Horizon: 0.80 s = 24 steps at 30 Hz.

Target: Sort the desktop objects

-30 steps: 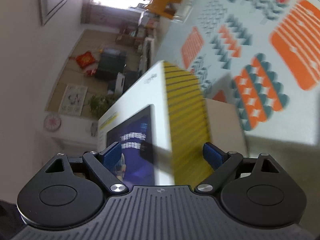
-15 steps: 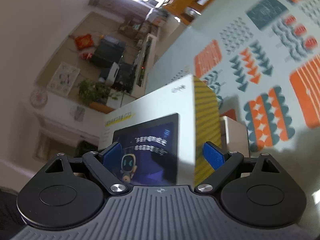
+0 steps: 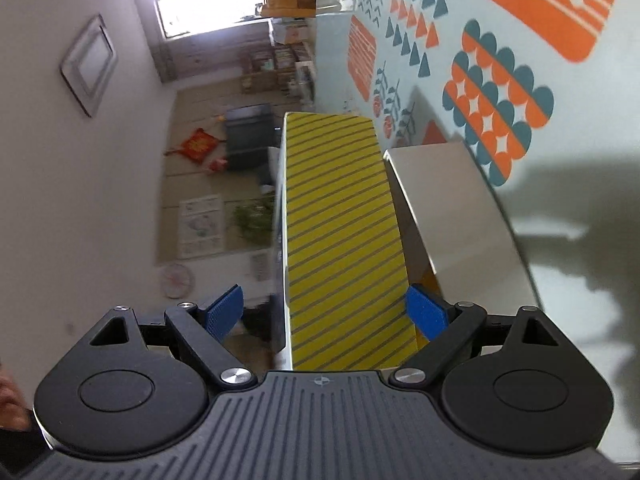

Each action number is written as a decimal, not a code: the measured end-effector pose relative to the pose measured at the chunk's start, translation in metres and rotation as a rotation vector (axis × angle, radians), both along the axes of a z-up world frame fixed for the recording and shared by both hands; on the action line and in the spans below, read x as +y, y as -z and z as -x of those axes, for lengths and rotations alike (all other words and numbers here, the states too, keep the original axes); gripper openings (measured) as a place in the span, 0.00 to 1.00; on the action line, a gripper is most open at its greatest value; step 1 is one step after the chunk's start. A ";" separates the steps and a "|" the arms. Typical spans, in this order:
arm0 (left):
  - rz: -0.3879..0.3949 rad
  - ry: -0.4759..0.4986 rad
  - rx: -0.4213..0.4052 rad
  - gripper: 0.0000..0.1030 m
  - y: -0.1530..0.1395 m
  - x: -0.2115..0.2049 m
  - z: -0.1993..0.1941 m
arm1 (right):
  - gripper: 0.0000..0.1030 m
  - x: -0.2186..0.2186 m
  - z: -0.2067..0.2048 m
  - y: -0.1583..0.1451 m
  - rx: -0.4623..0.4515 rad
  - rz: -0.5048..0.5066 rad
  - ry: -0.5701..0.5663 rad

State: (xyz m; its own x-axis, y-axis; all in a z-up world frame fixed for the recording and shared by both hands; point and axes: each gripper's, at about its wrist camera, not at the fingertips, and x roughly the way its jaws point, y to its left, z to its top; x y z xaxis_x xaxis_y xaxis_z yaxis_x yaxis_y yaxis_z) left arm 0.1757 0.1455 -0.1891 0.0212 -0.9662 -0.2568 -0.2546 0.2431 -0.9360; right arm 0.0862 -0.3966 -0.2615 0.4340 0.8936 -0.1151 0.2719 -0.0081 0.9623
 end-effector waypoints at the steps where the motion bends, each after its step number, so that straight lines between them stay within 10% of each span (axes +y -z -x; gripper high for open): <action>1: 0.001 0.005 0.003 0.69 0.000 -0.001 -0.001 | 1.00 0.002 -0.002 0.003 0.015 0.016 -0.021; 12: -0.026 0.074 -0.014 0.74 0.001 -0.008 -0.006 | 1.00 0.019 -0.021 0.010 -0.002 0.030 -0.066; 24: -0.293 0.221 -0.262 1.00 -0.039 -0.029 -0.001 | 0.97 0.038 -0.021 -0.043 -0.157 0.292 -0.168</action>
State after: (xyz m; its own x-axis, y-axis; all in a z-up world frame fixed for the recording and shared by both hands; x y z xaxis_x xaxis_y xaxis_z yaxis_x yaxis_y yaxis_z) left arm 0.1767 0.1164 -0.1501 -0.0771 -0.8423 -0.5335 0.0696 0.5292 -0.8456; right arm 0.1073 -0.3581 -0.2185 0.3163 0.8933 -0.3193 0.0954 0.3049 0.9476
